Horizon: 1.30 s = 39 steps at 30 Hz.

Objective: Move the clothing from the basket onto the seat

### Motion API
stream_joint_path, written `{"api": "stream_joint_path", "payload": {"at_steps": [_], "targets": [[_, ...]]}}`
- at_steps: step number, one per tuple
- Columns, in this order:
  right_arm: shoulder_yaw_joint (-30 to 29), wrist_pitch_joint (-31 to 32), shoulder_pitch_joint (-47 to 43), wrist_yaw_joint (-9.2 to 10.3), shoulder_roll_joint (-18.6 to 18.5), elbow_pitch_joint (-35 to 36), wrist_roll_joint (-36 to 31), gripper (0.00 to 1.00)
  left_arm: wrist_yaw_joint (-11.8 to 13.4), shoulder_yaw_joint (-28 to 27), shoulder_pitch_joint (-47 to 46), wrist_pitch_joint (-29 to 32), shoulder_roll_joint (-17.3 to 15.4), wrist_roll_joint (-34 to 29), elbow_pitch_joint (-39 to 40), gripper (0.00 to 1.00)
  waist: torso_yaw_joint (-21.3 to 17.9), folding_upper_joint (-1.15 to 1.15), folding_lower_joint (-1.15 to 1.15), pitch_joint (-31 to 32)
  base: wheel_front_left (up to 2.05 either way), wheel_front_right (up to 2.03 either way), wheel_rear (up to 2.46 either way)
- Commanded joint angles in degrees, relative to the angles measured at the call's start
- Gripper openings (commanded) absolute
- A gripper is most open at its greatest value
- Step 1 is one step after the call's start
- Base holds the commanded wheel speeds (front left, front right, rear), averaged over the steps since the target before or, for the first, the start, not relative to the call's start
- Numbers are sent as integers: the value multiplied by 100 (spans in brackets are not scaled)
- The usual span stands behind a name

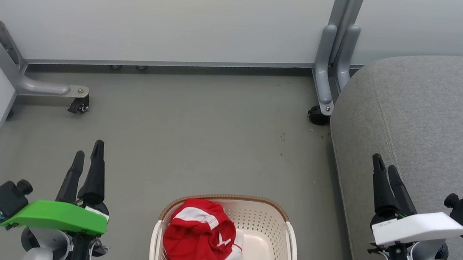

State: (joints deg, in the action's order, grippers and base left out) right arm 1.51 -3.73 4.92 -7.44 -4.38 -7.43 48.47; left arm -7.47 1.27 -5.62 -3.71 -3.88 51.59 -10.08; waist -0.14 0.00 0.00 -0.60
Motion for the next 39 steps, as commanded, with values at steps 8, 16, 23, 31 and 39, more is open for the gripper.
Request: {"api": "stream_joint_path", "payload": {"at_steps": [8,16,23,31,39], "targets": [[138,-200,45,-4,-58,74,-818,100,-2,61,-108,-198,-44,-866,14,100,-10,0,0,-19,0,0,0],[209,-336,47,-4,-66,53,-1441,100,-3,114,-97,-336,-43,-1494,-62,100,-16,0,0,-38,0,0,0],[261,-445,44,-4,-51,-15,-1899,100,-3,148,-88,-445,-37,-1986,-124,100,-15,0,0,-52,0,0,0],[285,-560,41,-4,-12,-234,-2356,100,19,160,-57,-561,-17,-2490,-225,100,-10,0,0,-57,0,0,0],[321,-648,84,-5,17,-301,-2800,100,33,152,-50,-672,6,-2934,-327,100,-6,0,0,-88,0,0,0]]}}
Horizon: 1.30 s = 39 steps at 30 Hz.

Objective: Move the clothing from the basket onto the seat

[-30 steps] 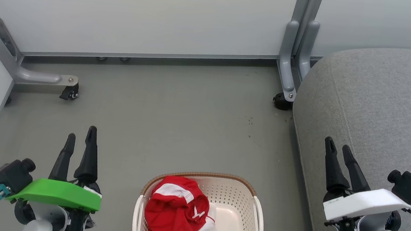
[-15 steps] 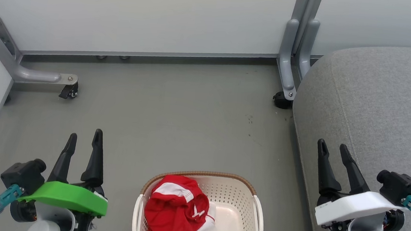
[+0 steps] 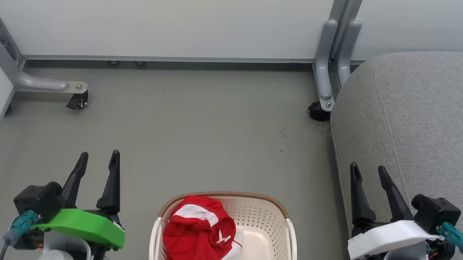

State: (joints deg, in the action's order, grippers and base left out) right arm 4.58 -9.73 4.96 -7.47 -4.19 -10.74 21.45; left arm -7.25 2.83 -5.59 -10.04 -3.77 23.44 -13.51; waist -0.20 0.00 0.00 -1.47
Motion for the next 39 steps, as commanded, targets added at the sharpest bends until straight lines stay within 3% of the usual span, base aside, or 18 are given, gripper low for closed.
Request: {"api": "stream_joint_path", "payload": {"at_steps": [1,39], "targets": [[21,-66,88,-2,1,29,-162,100,11,-5,-49,-53,-4,-184,-1,100,-1,0,0,-7,0,0,0],[45,-309,-60,-3,115,-16,-1603,100,31,-78,29,-485,59,-1734,-551,100,-53,0,0,21,0,0,0]]}}
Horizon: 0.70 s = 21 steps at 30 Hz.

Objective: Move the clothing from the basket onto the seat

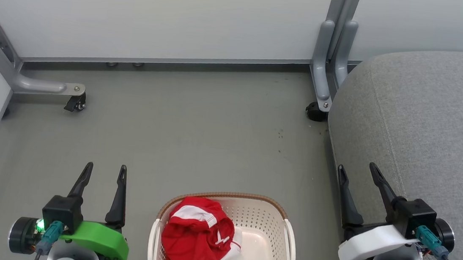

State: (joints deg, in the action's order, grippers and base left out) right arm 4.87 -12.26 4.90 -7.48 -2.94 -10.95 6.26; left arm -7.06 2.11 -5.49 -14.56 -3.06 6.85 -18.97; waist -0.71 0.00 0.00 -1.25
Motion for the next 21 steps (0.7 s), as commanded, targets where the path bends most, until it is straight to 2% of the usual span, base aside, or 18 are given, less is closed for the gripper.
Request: {"api": "stream_joint_path", "payload": {"at_steps": [1,21], "targets": [[18,-62,-60,-2,-9,10,-126,100,12,-11,15,-38,-12,-115,-23,100,-6,0,0,0,0,0,0],[5,-97,-83,-1,-2,52,21,100,62,-105,-23,-68,12,-55,-158,100,14,0,0,11,0,0,0]]}}
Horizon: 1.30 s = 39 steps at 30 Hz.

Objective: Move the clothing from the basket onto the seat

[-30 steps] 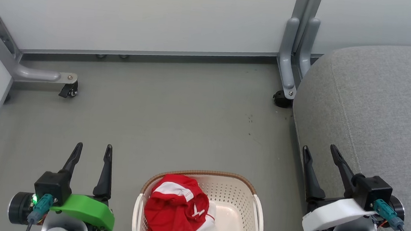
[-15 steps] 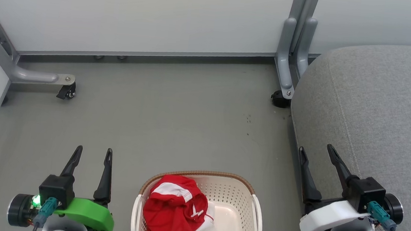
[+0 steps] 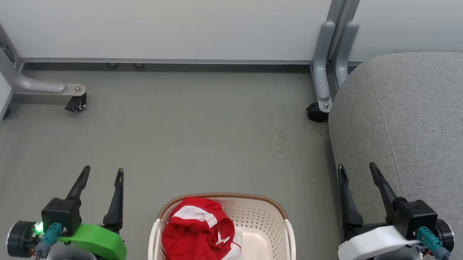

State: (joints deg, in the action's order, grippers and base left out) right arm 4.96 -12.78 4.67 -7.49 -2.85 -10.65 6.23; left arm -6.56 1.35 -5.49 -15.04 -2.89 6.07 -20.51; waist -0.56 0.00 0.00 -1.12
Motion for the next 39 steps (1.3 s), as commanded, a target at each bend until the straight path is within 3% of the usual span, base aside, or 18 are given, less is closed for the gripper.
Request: {"api": "stream_joint_path", "payload": {"at_steps": [1,10,20,28,39], "targets": [[-5,-40,-52,0,-12,27,25,100,20,-28,-30,-20,-5,20,-1,100,-2,0,0,-9,0,0,0],[-31,-57,178,0,-11,201,63,100,11,381,-397,-12,-3,-303,-316,100,-2,0,0,-415,0,0,0],[95,-92,643,0,-12,519,112,100,1,1566,-1486,-11,-9,-765,-1814,100,-225,0,0,-1480,0,0,0],[246,-156,1171,0,-11,762,187,100,183,2507,-2612,75,-13,-1217,-2974,100,-552,0,0,-2552,0,0,0],[344,-244,1659,0,-8,912,384,100,420,3119,-3845,324,-18,-1603,-4272,100,-938,0,0,-3746,0,0,0]]}}
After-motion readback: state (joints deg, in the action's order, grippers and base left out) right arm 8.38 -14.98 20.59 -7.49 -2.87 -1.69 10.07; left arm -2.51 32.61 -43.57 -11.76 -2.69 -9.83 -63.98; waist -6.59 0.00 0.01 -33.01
